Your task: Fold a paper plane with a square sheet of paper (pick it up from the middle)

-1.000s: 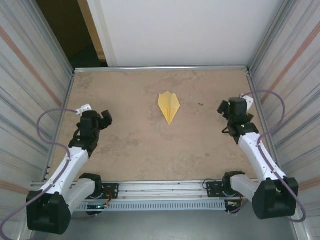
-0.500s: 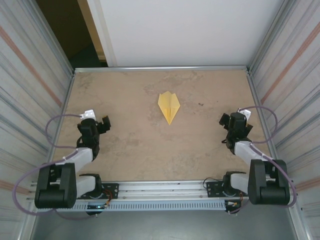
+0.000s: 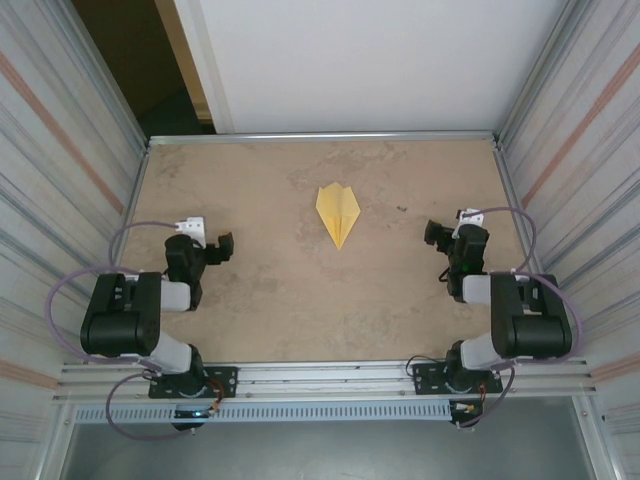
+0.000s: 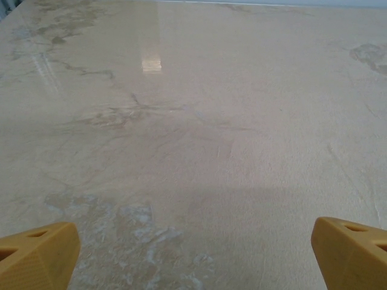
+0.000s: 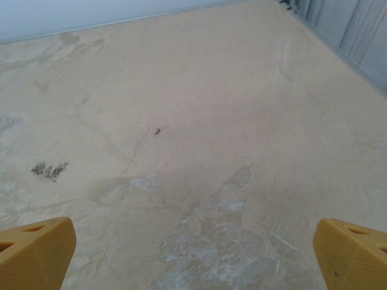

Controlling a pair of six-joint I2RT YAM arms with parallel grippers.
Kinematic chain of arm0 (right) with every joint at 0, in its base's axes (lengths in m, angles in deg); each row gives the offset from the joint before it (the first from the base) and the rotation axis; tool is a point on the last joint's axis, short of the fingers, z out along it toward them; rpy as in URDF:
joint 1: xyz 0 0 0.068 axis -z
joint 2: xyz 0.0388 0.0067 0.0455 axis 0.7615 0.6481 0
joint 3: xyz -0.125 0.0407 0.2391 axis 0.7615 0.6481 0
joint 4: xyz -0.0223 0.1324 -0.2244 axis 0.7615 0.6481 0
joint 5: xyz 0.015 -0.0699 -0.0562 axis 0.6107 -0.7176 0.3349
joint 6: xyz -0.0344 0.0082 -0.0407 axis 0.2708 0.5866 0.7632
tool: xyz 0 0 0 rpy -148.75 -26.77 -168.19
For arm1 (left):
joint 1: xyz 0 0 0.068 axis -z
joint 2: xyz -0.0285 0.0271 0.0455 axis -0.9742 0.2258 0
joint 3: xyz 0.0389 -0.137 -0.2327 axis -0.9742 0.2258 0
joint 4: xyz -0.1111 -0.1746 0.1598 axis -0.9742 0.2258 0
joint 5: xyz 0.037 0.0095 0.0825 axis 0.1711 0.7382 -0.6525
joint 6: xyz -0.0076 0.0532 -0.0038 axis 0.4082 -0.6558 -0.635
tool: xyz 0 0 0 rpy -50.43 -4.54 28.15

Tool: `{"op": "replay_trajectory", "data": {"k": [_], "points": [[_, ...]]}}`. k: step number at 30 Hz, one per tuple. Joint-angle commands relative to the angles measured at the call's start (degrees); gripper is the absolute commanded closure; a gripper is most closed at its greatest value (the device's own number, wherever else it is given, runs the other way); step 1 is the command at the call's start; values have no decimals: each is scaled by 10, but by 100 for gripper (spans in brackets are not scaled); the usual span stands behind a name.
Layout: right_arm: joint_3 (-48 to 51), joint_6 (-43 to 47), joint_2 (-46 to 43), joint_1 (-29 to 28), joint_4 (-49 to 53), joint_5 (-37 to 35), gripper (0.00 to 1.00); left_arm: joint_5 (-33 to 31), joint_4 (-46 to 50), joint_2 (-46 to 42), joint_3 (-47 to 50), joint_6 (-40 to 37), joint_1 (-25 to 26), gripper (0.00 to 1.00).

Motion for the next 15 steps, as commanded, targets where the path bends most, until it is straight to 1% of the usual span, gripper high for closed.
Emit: {"op": "replay_trajectory", "data": {"k": [1, 3, 4, 6, 11, 15], "points": [[0, 18, 35, 4, -67, 22, 1, 19, -6, 0, -30, -19, -1, 1], [-13, 20, 28, 2, -29, 25, 1, 4, 18, 2, -43, -20, 6, 1], [-17, 21, 33, 0, -28, 20, 1, -11, 37, 5, -55, -24, 13, 1], [-32, 19, 34, -1, -3, 12, 1, -53, 49, 8, -64, -42, 38, 1], [-31, 19, 34, -2, -3, 13, 1, -64, 44, 5, -59, -38, 38, 1], [-32, 19, 33, -1, -5, 13, 1, -62, 45, 5, -60, -37, 37, 1]]}}
